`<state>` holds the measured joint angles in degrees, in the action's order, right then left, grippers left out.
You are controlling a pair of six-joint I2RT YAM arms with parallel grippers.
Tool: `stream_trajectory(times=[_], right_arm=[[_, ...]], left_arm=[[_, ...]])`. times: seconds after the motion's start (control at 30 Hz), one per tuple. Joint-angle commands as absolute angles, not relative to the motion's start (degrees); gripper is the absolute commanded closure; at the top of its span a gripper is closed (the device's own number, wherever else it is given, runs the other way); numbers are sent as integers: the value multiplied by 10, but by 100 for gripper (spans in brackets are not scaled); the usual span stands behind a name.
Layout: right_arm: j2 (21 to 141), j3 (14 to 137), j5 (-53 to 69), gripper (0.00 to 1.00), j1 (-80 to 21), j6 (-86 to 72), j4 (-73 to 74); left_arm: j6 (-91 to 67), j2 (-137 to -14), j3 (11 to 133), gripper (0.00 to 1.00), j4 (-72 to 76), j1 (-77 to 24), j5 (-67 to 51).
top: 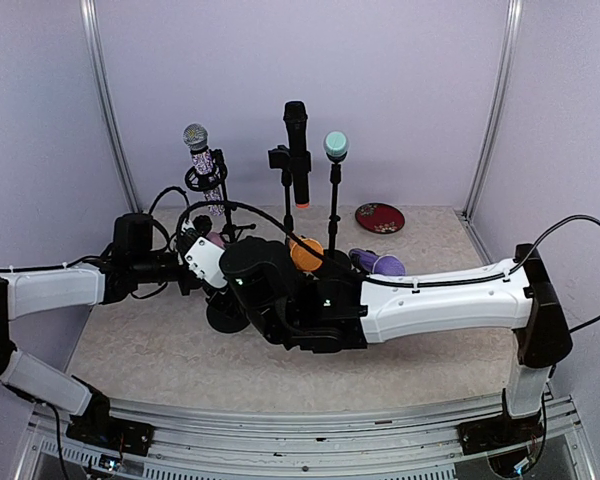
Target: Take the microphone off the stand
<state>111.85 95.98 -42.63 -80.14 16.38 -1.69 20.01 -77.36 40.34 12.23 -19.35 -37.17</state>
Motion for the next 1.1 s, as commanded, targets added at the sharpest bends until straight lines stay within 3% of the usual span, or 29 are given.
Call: stream_trajectory(times=[0.0,0.4,0.67,0.7,0.77,0.8,1.07], right_arm=[[1008,973,-470,100,-875,150,-14],[983,969,-484,100,-888,121,47],[963,966,-503,100,-901,107,79],[961,964,-501,100,-901,103,82],[959,964,-492,100,-901,92,91],[960,966,-483,100,-900,86,98],[1027,1061,-329,100,-844,-31,236]], left_arm=[[162,-816,403,100,97,-141,-174],[145,-852,410,100,96,-141,-138],[167,-837,417,98,78,-144,-191],[177,-828,423,83,64,-144,-210],[205,-809,440,19,12,-140,-255],[223,-798,449,4,-28,-140,-270],[401,-686,529,1,-318,-27,-409]])
